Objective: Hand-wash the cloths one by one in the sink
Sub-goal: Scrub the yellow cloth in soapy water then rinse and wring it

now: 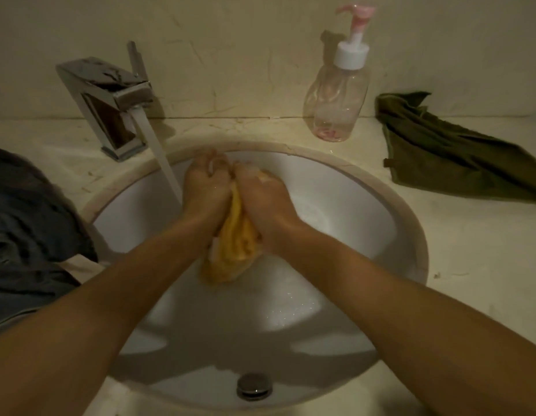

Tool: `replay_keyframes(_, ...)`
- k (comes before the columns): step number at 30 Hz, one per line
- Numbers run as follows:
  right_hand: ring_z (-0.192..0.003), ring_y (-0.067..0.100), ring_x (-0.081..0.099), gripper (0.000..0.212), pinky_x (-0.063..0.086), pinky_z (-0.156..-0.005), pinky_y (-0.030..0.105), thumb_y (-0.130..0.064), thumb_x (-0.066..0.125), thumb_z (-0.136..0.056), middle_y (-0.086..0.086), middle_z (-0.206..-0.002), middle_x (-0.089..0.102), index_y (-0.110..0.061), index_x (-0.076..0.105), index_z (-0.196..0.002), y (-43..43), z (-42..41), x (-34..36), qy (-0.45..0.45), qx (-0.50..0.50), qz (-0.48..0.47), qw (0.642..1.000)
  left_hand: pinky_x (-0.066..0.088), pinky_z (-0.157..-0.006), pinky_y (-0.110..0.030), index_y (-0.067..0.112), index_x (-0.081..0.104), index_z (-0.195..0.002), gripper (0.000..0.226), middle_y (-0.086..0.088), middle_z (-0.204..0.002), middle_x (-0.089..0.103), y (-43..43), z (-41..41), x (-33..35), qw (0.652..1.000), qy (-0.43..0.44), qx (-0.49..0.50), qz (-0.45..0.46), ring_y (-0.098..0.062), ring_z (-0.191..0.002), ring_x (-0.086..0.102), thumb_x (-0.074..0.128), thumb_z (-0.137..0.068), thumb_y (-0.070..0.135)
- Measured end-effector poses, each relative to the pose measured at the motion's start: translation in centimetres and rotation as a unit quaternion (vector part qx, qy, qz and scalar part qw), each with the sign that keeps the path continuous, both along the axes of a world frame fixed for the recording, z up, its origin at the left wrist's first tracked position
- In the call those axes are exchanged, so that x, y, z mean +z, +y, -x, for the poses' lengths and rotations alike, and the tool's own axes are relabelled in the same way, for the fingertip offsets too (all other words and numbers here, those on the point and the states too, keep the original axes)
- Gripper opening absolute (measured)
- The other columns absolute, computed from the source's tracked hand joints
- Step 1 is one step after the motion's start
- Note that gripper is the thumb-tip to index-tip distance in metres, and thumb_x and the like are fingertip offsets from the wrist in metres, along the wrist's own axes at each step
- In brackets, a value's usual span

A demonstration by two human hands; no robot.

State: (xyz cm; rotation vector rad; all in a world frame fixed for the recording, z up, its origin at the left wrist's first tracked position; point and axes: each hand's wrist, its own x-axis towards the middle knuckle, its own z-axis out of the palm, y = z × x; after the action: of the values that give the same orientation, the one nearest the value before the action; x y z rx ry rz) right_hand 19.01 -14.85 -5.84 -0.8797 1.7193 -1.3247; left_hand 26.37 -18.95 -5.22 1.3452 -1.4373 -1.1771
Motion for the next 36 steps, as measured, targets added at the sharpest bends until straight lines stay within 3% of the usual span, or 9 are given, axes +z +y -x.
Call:
replay_keyframes(5, -0.089, 0.023, 0.075, 0.038, 0.061, -0.089, 0.045, -0.049, 0.053, -0.100, 0.007, -0.091, 0.079, -0.019, 0.076, -0.096, -0.6, 2.6, -0.3, -0.033, -0.053, -0.039, 0.997, 0.047, -0.108, -0.037, 0.022, 0.038, -0.153, 0.048, -0.003, -0.144, 0.055, 2.6, 2.1, -0.6, 0.994, 0.044, -0.093, -0.034, -0.018, -0.127, 0.057, 0.042, -0.107, 0.034)
replay_keyframes(10, -0.097, 0.026, 0.069, 0.032, 0.057, -0.095, 0.046, -0.048, 0.051, -0.099, 0.006, -0.102, 0.073, -0.022, 0.069, -0.104, 0.5, -0.8, -0.3, -0.060, -0.048, -0.013, 0.997, 0.040, -0.114, -0.041, 0.020, 0.045, -0.149, 0.047, -0.004, -0.150, 0.049, -0.7, 0.0, -0.1, 0.998, 0.040, -0.002, -0.047, -0.022, -0.135, 0.050, 0.048, -0.105, 0.036)
replay_keyframes(15, -0.095, 0.030, 0.071, 0.047, 0.056, -0.094, 0.050, -0.057, 0.048, -0.081, 0.009, -0.097, 0.075, -0.019, 0.072, -0.092, -0.5, 1.7, 0.2, 0.019, -0.081, 0.006, 0.997, 0.056, -0.087, -0.024, 0.021, 0.060, -0.129, 0.030, -0.004, -0.115, 0.068, 1.9, 1.6, -0.3, 0.993, 0.058, -0.078, -0.063, -0.016, -0.102, 0.067, 0.043, -0.107, 0.031)
replay_keyframes(18, -0.093, 0.034, 0.073, 0.041, 0.059, -0.090, 0.055, -0.051, 0.060, -0.079, 0.013, -0.092, 0.077, -0.014, 0.073, -0.091, -0.2, 2.7, 0.0, -0.057, -0.123, -0.025, 0.990, 0.050, -0.105, -0.038, 0.017, 0.052, -0.141, 0.040, -0.008, -0.131, 0.064, 2.6, 2.3, -0.9, 0.989, 0.080, -0.113, -0.042, -0.020, -0.119, 0.062, 0.042, -0.107, 0.035)
replay_keyframes(22, -0.094, 0.033, 0.072, 0.030, 0.058, -0.091, 0.059, -0.037, 0.058, -0.092, 0.016, -0.091, 0.074, -0.011, 0.073, -0.087, -0.2, 1.9, -0.5, -0.087, -0.049, -0.023, 0.995, 0.053, -0.079, -0.019, 0.011, 0.064, -0.117, 0.036, 0.001, -0.090, 0.069, -0.3, 0.8, -0.3, 0.999, 0.034, -0.022, 0.021, -0.007, -0.088, 0.067, 0.042, -0.107, 0.038)
replay_keyframes(25, -0.098, 0.032, 0.073, 0.044, 0.059, -0.093, 0.051, -0.049, 0.055, -0.096, 0.014, -0.101, 0.076, -0.010, 0.076, -0.104, -1.0, 3.6, -0.1, 0.021, 0.053, -0.086, 0.995, 0.051, -0.094, -0.032, 0.019, 0.061, -0.128, 0.034, -0.002, -0.118, 0.066, -1.0, 0.4, -0.7, 0.994, -0.069, -0.052, 0.067, -0.020, -0.110, 0.063, 0.042, -0.106, 0.038)
replay_keyframes(29, -0.125, 0.038, 0.054, 0.071, 0.048, -0.098, 0.050, -0.069, 0.045, -0.094, 0.011, -0.142, 0.054, -0.018, 0.050, -0.144, -0.2, 6.5, -0.8, 0.442, 0.133, -0.304, 0.833, 0.046, -0.088, -0.042, 0.023, 0.048, -0.136, 0.036, -0.005, -0.121, 0.061, -1.1, -0.8, -1.9, 0.873, -0.442, -0.129, 0.162, -0.029, -0.111, 0.057, 0.047, -0.103, 0.036)
replay_keyframes(34, -0.113, 0.032, 0.060, 0.032, 0.057, -0.091, 0.047, -0.040, 0.062, -0.092, 0.007, -0.123, 0.059, -0.019, 0.065, -0.116, -0.5, 6.9, -1.4, 0.540, 0.332, -0.297, 0.714, 0.049, -0.082, -0.037, 0.023, 0.062, -0.115, 0.022, -0.001, -0.118, 0.059, -1.8, -1.9, -2.0, 0.809, -0.500, -0.262, 0.167, -0.025, -0.109, 0.058, 0.057, -0.097, 0.035)
replay_keyframes(36, -0.130, 0.037, 0.051, 0.074, 0.054, -0.096, 0.050, -0.041, 0.072, -0.084, 0.010, -0.144, 0.044, -0.026, 0.042, -0.150, -0.5, 7.4, -2.9, 0.528, 0.379, -0.373, 0.662, 0.047, -0.079, -0.032, 0.026, 0.063, -0.119, 0.038, -0.001, -0.121, 0.062, -1.7, -1.6, -2.9, 0.744, -0.564, -0.342, 0.109, -0.024, -0.109, 0.060, 0.051, -0.096, 0.053)
